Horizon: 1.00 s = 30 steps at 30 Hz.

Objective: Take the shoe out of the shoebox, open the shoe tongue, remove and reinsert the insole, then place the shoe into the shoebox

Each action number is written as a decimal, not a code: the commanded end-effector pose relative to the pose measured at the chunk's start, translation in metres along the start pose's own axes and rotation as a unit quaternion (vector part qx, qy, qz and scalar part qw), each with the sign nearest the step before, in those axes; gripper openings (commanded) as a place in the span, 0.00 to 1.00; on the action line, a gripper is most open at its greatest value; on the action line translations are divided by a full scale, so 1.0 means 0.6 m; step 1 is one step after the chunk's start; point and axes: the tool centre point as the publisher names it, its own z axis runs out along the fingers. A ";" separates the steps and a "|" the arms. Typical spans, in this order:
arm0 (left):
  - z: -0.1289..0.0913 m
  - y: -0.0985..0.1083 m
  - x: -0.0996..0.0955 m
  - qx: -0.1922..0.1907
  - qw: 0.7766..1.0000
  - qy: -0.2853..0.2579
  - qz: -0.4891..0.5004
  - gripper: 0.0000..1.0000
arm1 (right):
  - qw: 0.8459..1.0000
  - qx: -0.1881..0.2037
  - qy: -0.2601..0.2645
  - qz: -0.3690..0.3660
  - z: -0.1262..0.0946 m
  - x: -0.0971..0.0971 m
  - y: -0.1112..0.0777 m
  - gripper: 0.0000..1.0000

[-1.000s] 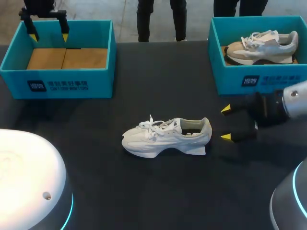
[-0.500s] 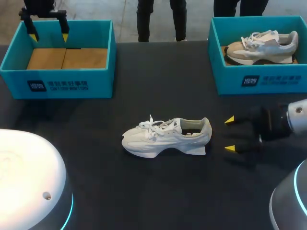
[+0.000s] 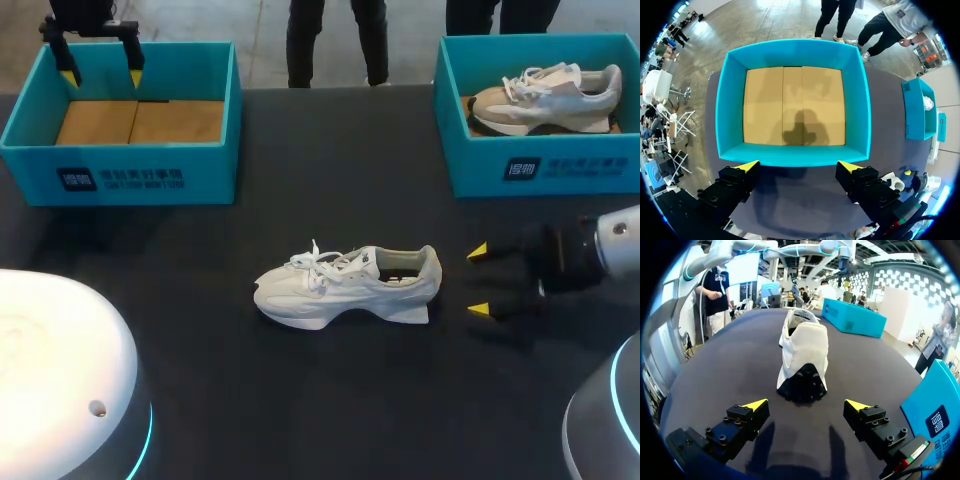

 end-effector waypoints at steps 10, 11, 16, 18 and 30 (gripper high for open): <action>0.000 0.000 0.000 0.000 1.000 0.000 0.000 1.00 | 1.000 0.001 -0.001 0.000 0.000 0.001 0.001 1.00; 0.000 0.000 0.000 0.000 1.000 0.000 0.000 1.00 | 1.000 0.001 -0.001 0.000 0.000 0.001 0.001 1.00; 0.000 0.000 0.000 0.000 1.000 0.000 0.000 1.00 | 1.000 0.001 -0.001 0.000 0.000 0.001 0.001 1.00; 0.000 0.000 0.000 0.000 1.000 0.000 0.000 1.00 | 1.000 0.001 -0.001 0.000 0.000 0.001 0.001 1.00; 0.000 0.000 0.000 0.000 1.000 0.000 0.000 1.00 | 1.000 0.008 0.002 0.004 0.008 0.000 0.001 1.00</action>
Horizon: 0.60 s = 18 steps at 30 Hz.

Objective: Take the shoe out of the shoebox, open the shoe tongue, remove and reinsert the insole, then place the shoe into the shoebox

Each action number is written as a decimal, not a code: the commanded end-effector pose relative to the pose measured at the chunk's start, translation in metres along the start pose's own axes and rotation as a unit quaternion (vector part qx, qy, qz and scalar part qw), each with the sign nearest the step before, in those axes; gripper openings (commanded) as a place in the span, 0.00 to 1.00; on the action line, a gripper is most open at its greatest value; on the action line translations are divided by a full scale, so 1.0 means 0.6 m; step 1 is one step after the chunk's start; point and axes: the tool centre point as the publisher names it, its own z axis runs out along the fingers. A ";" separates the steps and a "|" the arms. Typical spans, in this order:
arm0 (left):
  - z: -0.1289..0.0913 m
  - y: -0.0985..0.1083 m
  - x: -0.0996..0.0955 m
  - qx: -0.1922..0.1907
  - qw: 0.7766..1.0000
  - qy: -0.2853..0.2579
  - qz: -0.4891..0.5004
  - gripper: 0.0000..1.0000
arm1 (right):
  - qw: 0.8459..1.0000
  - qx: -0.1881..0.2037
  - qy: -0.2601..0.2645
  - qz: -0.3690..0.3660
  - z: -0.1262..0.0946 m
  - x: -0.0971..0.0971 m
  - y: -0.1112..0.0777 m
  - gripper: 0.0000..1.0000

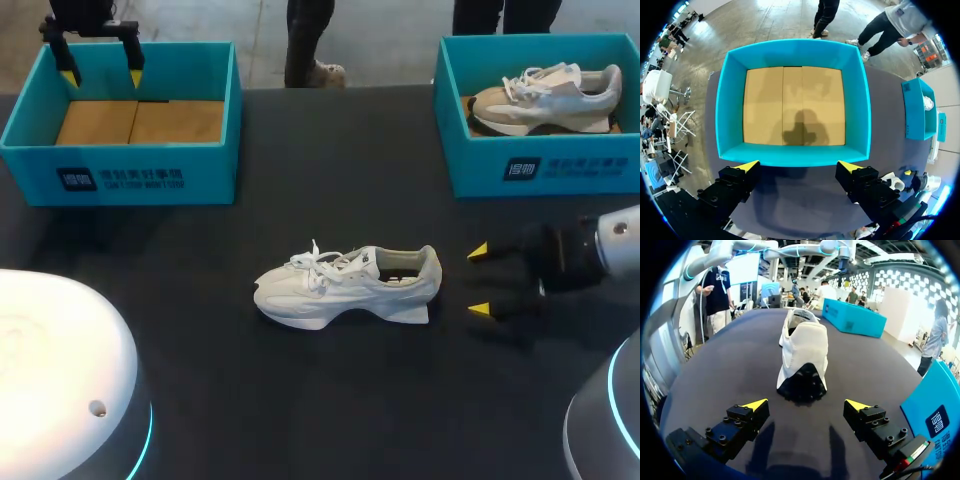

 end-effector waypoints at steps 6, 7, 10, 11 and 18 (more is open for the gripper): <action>0.000 0.000 0.000 0.000 1.000 0.000 0.000 1.00 | 1.000 0.012 -0.001 0.014 0.026 -0.007 0.005 1.00; 0.000 0.000 0.000 0.000 1.000 0.000 0.000 1.00 | 1.000 0.011 -0.002 0.016 0.028 -0.009 0.005 1.00; 0.000 0.000 0.000 0.000 1.000 0.000 0.000 1.00 | 1.000 0.010 0.000 0.019 0.039 -0.013 0.006 1.00; 0.000 0.000 0.000 0.000 1.000 0.000 0.000 1.00 | 1.000 0.010 0.001 0.021 0.041 -0.014 0.006 1.00; 0.000 0.000 0.000 0.000 1.000 0.000 0.000 1.00 | 1.000 0.006 0.014 0.024 0.062 -0.015 0.017 1.00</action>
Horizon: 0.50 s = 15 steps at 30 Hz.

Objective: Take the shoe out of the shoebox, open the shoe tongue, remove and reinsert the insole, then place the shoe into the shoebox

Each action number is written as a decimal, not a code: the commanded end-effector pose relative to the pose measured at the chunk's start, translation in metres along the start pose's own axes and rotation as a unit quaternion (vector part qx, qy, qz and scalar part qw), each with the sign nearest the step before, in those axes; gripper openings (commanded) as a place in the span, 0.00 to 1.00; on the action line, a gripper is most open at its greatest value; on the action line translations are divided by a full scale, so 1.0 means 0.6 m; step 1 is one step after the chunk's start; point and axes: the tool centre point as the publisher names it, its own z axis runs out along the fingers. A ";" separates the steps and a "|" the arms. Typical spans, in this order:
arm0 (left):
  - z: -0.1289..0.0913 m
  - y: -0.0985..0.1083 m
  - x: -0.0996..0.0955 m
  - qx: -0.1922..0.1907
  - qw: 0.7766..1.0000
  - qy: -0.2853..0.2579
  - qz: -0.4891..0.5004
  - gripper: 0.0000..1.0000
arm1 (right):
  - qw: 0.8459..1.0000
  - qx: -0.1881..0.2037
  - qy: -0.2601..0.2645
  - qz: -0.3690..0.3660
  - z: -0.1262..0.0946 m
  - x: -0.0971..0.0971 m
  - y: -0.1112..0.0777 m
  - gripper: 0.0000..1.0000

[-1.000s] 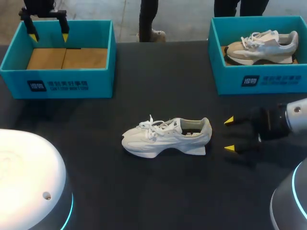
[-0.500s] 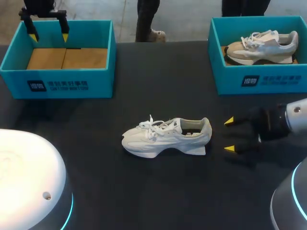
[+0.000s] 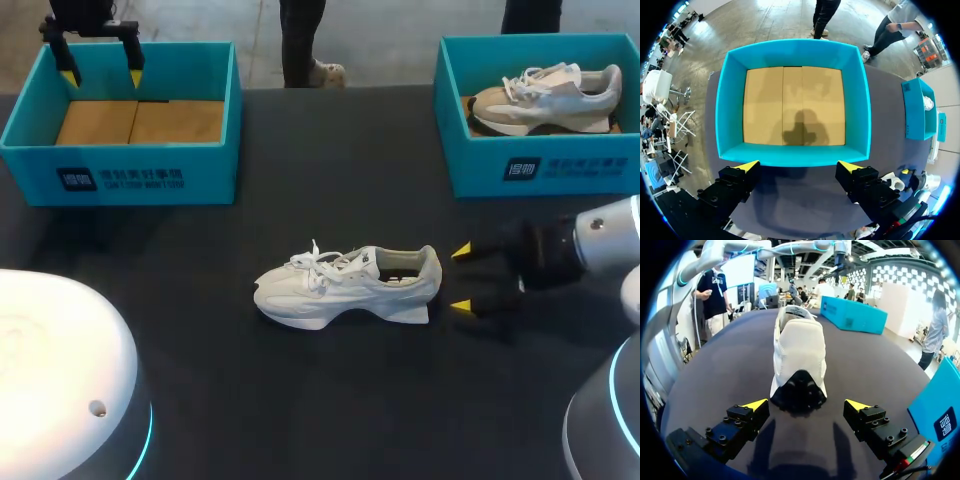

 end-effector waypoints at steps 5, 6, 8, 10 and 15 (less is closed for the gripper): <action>0.000 0.000 0.000 0.000 1.000 0.000 0.000 1.00 | 1.000 0.002 0.009 -0.001 0.026 -0.010 0.020 1.00; 0.000 0.000 0.000 0.000 1.000 0.000 0.000 1.00 | 1.000 0.001 0.011 0.000 0.028 -0.011 0.023 1.00; 0.000 0.000 0.000 0.000 1.000 0.000 0.000 1.00 | 1.000 0.001 0.017 0.002 0.033 -0.012 0.029 1.00; 0.000 0.000 0.000 0.000 1.000 0.000 0.000 1.00 | 1.000 0.001 0.022 0.003 0.036 -0.011 0.034 1.00; 0.000 0.000 0.000 0.000 1.000 0.000 0.000 1.00 | 1.000 0.000 0.027 0.004 0.042 -0.009 0.041 1.00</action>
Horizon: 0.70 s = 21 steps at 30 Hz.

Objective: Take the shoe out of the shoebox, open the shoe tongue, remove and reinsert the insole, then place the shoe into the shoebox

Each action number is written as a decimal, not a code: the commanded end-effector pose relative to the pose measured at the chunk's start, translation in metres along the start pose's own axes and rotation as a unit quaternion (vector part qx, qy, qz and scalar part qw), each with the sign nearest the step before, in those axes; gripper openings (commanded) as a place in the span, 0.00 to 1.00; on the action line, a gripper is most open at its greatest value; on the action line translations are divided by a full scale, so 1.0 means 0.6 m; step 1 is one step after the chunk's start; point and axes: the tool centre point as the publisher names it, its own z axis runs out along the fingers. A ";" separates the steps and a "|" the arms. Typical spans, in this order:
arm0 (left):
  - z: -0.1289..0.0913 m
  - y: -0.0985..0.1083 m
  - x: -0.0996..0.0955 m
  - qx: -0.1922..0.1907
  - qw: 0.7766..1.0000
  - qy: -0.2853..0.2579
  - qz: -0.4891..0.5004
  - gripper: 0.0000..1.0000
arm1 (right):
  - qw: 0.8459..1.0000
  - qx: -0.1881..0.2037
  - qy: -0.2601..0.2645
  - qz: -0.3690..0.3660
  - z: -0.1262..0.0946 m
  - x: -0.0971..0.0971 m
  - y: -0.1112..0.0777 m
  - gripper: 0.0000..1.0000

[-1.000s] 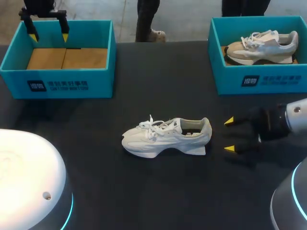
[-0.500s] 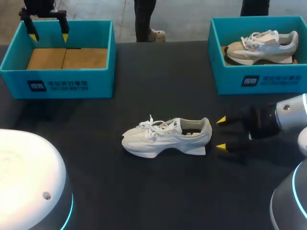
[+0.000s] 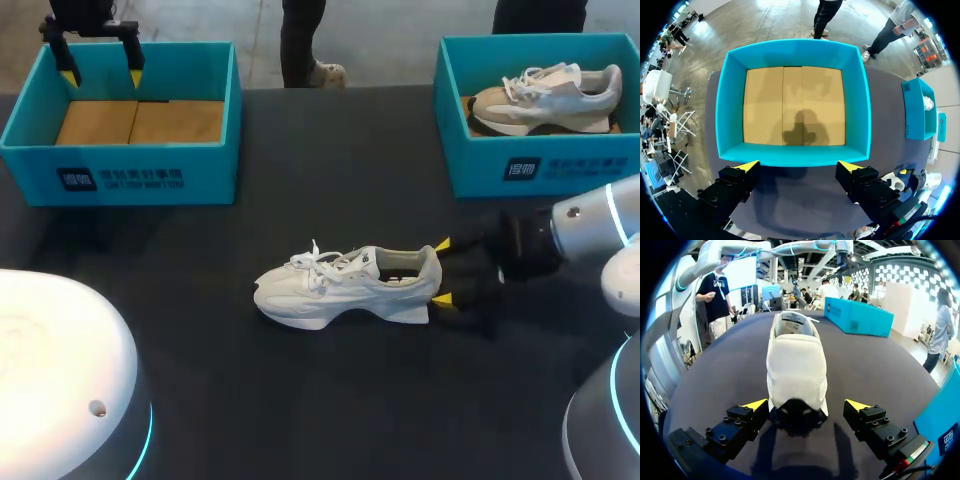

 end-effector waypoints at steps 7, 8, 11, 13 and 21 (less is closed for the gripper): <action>0.000 0.000 0.000 0.000 1.000 0.000 0.000 1.00 | 1.000 0.004 0.009 0.006 0.025 0.002 0.007 1.00; 0.000 0.000 0.000 0.000 1.000 0.000 0.000 1.00 | 1.000 0.004 0.009 0.007 0.028 0.003 0.008 1.00; 0.000 0.000 0.000 0.000 1.000 0.000 0.000 1.00 | 1.000 0.000 0.010 0.005 0.034 0.004 0.011 1.00; 0.000 0.000 0.000 0.000 1.000 0.000 0.000 1.00 | 1.000 -0.001 0.009 0.004 0.037 0.006 0.012 1.00; 0.000 0.000 0.000 0.000 1.000 0.000 0.000 1.00 | 1.000 -0.006 0.007 0.006 0.053 0.012 0.016 1.00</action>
